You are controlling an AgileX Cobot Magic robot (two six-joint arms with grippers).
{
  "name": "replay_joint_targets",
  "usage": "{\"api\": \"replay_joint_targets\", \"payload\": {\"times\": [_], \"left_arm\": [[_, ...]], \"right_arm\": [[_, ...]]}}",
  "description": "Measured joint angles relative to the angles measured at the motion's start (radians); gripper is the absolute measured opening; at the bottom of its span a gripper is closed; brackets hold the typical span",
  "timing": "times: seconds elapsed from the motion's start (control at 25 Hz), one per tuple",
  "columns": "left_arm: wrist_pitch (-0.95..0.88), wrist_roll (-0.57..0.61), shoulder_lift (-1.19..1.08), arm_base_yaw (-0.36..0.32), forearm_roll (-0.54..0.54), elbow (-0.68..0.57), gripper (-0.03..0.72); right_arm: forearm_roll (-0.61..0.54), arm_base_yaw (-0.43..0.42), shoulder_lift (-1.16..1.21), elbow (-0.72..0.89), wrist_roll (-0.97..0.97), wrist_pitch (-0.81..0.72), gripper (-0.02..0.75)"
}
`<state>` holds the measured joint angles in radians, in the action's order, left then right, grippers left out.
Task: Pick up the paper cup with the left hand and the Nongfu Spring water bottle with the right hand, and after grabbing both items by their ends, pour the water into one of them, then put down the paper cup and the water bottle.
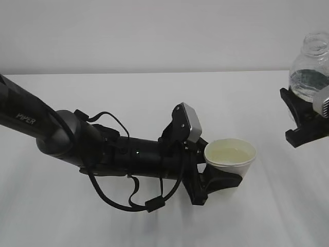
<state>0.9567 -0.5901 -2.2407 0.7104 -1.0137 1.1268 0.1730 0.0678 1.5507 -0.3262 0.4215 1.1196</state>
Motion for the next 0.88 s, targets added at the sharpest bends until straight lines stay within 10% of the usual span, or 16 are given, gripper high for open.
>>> {"api": "replay_joint_targets", "payload": {"times": [0.88], "left_arm": [[-0.002, 0.007, 0.000, 0.000, 0.100, 0.000, 0.425]], "right_arm": [[-0.043, 0.000, 0.000, 0.000, -0.294, 0.000, 0.429]]}}
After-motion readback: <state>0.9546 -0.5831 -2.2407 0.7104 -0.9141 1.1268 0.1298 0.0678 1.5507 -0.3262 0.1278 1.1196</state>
